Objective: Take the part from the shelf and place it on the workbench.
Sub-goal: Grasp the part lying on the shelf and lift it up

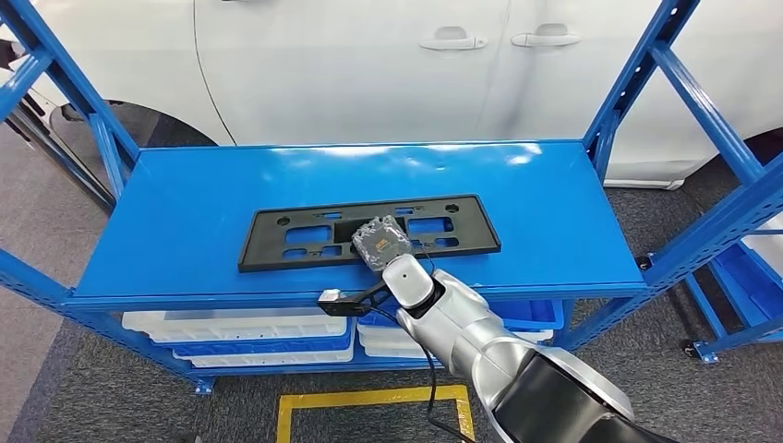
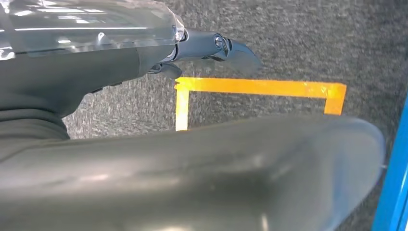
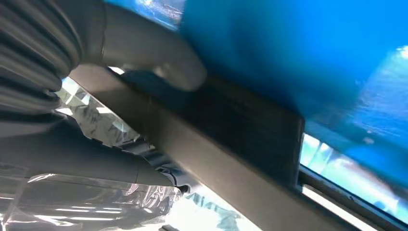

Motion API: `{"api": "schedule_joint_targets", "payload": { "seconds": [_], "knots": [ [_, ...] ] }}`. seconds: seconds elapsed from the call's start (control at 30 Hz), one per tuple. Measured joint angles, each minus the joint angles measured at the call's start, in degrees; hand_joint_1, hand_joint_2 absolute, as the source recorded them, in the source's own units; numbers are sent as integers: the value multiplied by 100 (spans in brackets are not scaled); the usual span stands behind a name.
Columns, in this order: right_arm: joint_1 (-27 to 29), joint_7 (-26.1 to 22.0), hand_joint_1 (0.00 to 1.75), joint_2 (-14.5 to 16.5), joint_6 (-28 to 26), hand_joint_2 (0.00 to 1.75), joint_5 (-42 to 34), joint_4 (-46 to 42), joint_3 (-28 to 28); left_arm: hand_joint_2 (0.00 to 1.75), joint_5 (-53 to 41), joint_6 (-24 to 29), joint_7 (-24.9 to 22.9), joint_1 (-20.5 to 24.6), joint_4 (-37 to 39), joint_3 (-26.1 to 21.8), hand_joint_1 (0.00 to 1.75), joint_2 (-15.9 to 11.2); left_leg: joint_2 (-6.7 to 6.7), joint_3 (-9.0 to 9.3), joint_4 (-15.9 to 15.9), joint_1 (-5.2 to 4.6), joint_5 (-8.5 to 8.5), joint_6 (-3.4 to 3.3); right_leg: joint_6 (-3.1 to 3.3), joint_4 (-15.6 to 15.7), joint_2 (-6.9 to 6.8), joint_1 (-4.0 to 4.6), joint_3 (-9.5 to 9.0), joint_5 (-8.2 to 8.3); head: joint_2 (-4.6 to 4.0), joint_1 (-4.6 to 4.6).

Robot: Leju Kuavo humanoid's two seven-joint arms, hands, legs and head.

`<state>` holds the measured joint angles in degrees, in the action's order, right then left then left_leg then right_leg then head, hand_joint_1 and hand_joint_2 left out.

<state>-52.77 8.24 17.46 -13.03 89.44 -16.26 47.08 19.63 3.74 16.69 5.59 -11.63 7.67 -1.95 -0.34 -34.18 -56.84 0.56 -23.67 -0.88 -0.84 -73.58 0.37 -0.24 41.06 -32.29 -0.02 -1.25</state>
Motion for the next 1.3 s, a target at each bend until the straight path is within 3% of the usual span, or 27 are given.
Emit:
{"api": "schedule_joint_targets", "payload": {
  "seconds": [0.07, 0.13, 0.23, 0.3, 0.33, 0.4, 0.47, 0.5, 0.53, 0.57, 0.63, 0.67, 0.8, 0.87, 0.93, 0.97, 1.0, 1.03, 1.1, 1.13, 1.17, 1.3],
  "knots": [
    [-4, -6, 175, -2, 1, 175, 0, 2, 0, 0, 1, -4, 4, -1, 0, -19, 0, 13, -9, 11, -34, 1, -29, 22, 25, 739, -4, -7, -308, 432, 0, 0],
    [-9, -8, 175, 1, -2, 175, 0, 2, 0, 0, 2, -9, 9, 4, 0, -35, 0, 27, -16, 2, -80, -19, -64, 65, 71, 1373, -5, 5, -589, 673, 0, 0],
    [-14, -12, 175, 3, -14, 175, 0, 1, 1, 0, 0, -8, 24, 4, 0, -45, 0, 31, -16, -8, -87, -25, -75, 150, 159, 1504, 6, 24, -631, 692, 0, 0],
    [-15, -8, 175, 3, -46, 175, -3, -1, 2, 0, -27, 5, 98, 4, 0, -47, 0, 38, -10, -52, -202, -6, -171, 213, 225, 1546, 2, 9, -652, 716, 0, 0],
    [-16, -4, 175, 4, -73, 175, -7, -2, 2, 0, -52, 15, 159, 4, 0, -47, 0, 41, -6, -141, -410, 3, -303, 244, 252, 1567, -3, -4, -663, 728, 0, 0],
    [-11, 1, 175, 1, -127, 175, -14, -1, 1, 0, -96, 31, 264, 0, 0, -47, 0, 44, -1, -475, -1150, 19, -673, 297, 277, 1572, -8, -7, -669, 728, 0, 0],
    [0, 2, 175, -3, -158, 175, -19, 1, 0, 0, -113, 33, 316, -10, 0, -47, 0, 43, 0, -758, -1729, 25, -834, 325, 281, 1567, -5, -4, -672, 722, 0, 0],
    [4, 2, 175, -3, -167, 175, -22, 1, 0, 0, -119, 31, 338, -14, 0, -46, 0, 44, 0, -759, -1713, 25, -752, 326, 278, 1563, -2, -4, -677, 717, 0, 0],
    [5, 2, 175, -4, -180, 175, -31, 1, -1, 0, -130, 27, 370, -14, 0, -46, 0, 44, 0, -649, -1467, 26, -573, 320, 272, 1558, 2, -4, -687, 709, 0, 0],
    [4, 2, 175, -4, -203, 175, -44, 0, -3, 0, -145, 22, 408, -12, 0, -46, 0, 43, 1, -452, -1051, 27, -349, 307, 258, 1552, 6, -4, -699, 697, 0, 0],
    [-4, -2, 175, -7, -285, 175, -86, -1, -17, 0, -177, 5, 481, 2, 0, -47, 0, 43, -1, -106, -338, 12, -94, 258, 218, 1538, 11, 17, -700, 678, 0, 0],
    [-7, -10, 175, -9, -345, 175, -114, -1, -31, 0, -192, 3, 498, 8, 0, -47, 0, 43, -5, -30, -161, 0, -62, 226, 192, 1535, 12, 28, -688, 677, 0, 1],
    [-19, -185, 175, -11, -780, 175, -377, -40, -185, 0, -215, 10, 467, 12, 0, -56, 0, 49, -7, -26, -72, 8, -50, 84, 74, 1453, 7, 34, -628, 607, 0, 1],
    [-30, -467, 175, -8, -1211, 175, -718, -122, -363, 0, -190, -2, 458, 13, 0, -80, 0, 55, -1, -15, -40, 19, -32, 26, 36, 961, -1, 28, -404, 311, 0, 2],
    [-32, -810, 175, -4, -1620, 175, -1095, -227, -606, 0, -156, -8, 457, 4, 0, -121, 0, 54, 3, -16, -44, 4, -39, 0, 22, 160, -4, 19, -18, -25, 0, 2],
    [-31, -927, 175, -2, -1740, 175, -1220, -276, -725, 0, -143, -9, 457, -4, 0, -143, 0, 53, 2, -13, -49, -1, -44, -6, 19, -109, -4, 15, 119, -82, 0, 2],
    [-31, -988, 175, 1, -1794, 175, -1283, -316, -825, 0, -134, -9, 456, -12, 0, -162, 0, 53, -2, -8, -58, -3, -52, -10, 22, -155, -4, 12, 150, -20, 0, 2],
    [-32, -1015, 175, 3, -1814, 175, -1313, -350, -906, 0, -128, -10, 456, -18, 0, -178, 0, 54, -11, 0, -69, -4, -62, -10, 32, 43, -4, 10, 65, 145, 0, 2],
    [-35, -1044, 175, 5, -1825, 175, -1335, -416, -1022, 0, -125, -15, 456, -25, 0, -195, 0, 58, -30, 7, -98, -7, -89, 11, 84, 853, -5, 17, -310, 551, 0, 2],
    [-39, -1052, 175, 10, -1831, 175, -1339, -446, -1060, 0, -125, -18, 456, -25, 0, -199, 0, 61, -36, -2, -117, -13, -102, 31, 108, 1192, -6, 27, -458, 673, 1, 2],
    [-42, -1061, 175, 16, -1837, 175, -1340, -470, -1088, 0, -125, -20, 455, -26, 0, -204, 0, 63, -38, -13, -129, -20, -110, 56, 128, 1400, -5, 39, -543, 727, 1, 2],
    [-45, -1069, 175, 31, -1847, 175, -1340, -513, -1154, 0, -125, -21, 450, -33, 0, -225, 0, 67, -27, -24, -156, -20, -160, 174, 214, 1531, -4, 30, -591, 745, 0, 2]
  ]
}}
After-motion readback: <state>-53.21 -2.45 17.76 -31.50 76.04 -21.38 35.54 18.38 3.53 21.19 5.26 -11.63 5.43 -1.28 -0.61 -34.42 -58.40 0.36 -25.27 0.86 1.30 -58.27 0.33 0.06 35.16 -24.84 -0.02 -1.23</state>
